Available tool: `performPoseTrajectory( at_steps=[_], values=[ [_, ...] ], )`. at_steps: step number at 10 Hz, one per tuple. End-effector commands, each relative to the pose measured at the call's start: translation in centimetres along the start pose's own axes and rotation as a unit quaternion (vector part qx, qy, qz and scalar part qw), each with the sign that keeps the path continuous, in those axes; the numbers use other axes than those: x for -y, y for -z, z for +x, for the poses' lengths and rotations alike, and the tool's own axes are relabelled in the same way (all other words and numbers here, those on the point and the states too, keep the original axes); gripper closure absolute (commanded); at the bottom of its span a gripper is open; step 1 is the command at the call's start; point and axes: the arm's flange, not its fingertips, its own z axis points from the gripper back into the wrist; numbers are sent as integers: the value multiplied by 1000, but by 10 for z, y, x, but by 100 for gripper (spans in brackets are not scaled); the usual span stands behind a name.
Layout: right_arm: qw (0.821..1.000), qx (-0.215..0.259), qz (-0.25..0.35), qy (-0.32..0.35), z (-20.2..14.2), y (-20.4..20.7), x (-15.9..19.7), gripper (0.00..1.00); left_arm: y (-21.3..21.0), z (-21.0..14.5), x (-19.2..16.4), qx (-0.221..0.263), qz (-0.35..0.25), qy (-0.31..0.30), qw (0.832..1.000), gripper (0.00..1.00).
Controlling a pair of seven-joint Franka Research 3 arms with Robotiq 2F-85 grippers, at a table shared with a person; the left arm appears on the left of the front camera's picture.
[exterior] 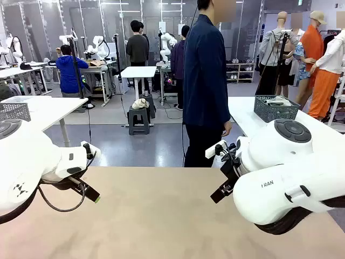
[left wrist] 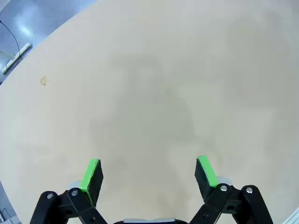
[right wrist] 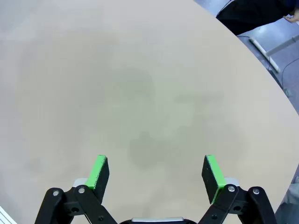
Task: Fold the towels and place them in the basket.
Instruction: When a person lays out a Towel with hook on the table, fold it in half twice.
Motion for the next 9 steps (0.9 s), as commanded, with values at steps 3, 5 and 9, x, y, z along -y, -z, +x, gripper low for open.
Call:
performPoseTrajectory(
  at_steps=[3,5,9],
  values=[
    [1000,0,0,0,0,0,0,0,0,0,0,0,0,0,1000,0],
    [1000,0,0,0,0,0,0,0,0,0,0,0,0,0,1000,0],
    [1000,0,0,0,0,0,0,0,0,0,0,0,0,0,1000,0]
  ],
)
